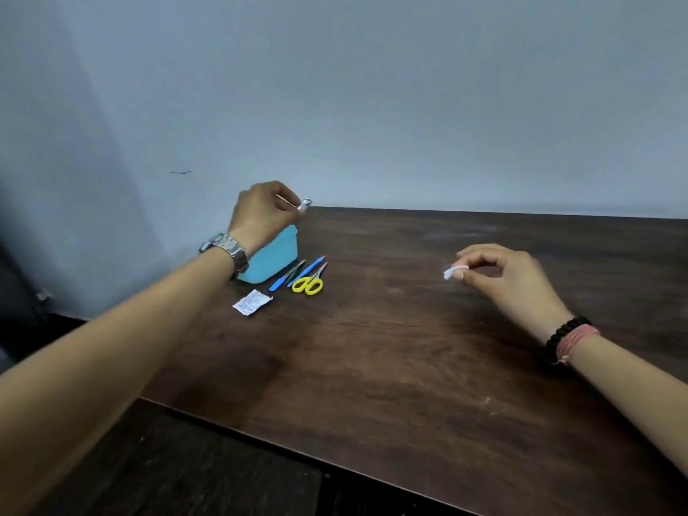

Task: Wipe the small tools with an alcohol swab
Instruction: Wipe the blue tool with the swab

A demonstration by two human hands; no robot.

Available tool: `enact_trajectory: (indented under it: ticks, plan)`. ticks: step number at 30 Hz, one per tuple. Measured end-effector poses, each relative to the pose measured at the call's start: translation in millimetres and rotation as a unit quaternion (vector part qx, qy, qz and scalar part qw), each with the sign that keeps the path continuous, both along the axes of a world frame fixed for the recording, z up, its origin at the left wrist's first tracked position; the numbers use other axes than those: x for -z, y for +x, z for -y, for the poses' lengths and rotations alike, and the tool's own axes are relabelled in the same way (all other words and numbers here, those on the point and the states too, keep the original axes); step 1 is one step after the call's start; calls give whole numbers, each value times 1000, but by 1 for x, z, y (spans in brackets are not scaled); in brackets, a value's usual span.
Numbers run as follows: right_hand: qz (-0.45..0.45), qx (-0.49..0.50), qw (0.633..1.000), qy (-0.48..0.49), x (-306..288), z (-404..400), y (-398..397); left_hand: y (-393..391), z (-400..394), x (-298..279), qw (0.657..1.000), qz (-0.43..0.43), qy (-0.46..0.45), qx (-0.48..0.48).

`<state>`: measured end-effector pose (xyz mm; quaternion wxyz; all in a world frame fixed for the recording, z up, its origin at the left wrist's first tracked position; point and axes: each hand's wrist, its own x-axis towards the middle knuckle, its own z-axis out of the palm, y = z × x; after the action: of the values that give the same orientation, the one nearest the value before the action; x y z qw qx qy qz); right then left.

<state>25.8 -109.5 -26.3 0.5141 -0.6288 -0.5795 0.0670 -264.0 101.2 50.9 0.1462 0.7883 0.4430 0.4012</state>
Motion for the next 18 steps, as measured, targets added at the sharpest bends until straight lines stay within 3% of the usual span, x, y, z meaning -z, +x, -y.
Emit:
enact_trajectory:
  ticks: [3, 8, 18]
  plan:
    - [-9, -16, 1000, -16, 2, 1, -3, -27, -19, -10, 991, -110, 19, -80]
    - [5, -30, 999, -36, 6, 1, -6, -36, -33, 2, 958, -266, 1, -111]
    - [15, -44, 998, -48, 6, 2, -5, -29, -37, 13, 938, -324, -11, -120]
